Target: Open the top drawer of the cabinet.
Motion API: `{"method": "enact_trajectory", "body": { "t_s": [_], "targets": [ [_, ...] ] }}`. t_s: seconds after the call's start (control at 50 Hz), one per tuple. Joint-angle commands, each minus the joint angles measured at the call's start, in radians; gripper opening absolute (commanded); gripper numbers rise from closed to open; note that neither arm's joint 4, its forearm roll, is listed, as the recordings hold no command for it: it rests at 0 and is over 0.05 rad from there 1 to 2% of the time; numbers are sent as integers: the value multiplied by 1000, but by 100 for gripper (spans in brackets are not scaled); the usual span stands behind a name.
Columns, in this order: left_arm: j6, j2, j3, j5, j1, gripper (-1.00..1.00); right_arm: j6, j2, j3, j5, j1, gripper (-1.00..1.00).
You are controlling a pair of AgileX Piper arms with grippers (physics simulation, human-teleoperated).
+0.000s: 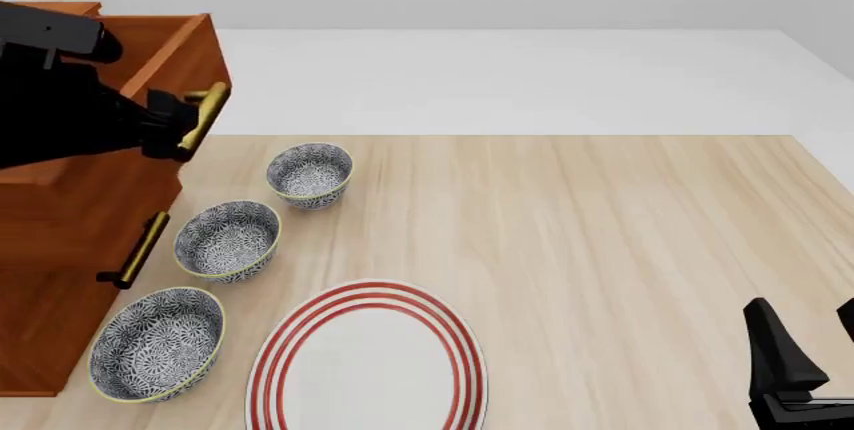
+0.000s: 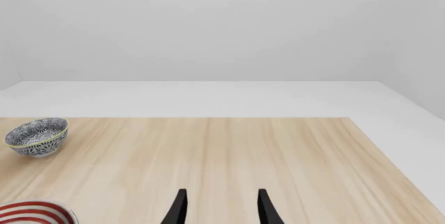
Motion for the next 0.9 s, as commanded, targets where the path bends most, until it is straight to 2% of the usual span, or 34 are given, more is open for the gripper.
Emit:
{"method": "enact_trajectory", "body": {
  "t_s": [0.02, 0.22, 0.58, 0.9],
  "targets": [
    [115, 128, 59, 59, -44, 100, 0, 0, 0, 0, 0, 100],
    [166, 131, -20, 133, -41, 100, 0, 0, 0, 0, 0, 100],
    [201, 130, -116, 218, -44, 100, 0, 0, 0, 0, 0, 100],
    [203, 121, -123, 227, -62, 100, 0, 0, 0, 0, 0, 100]
  ]
}}
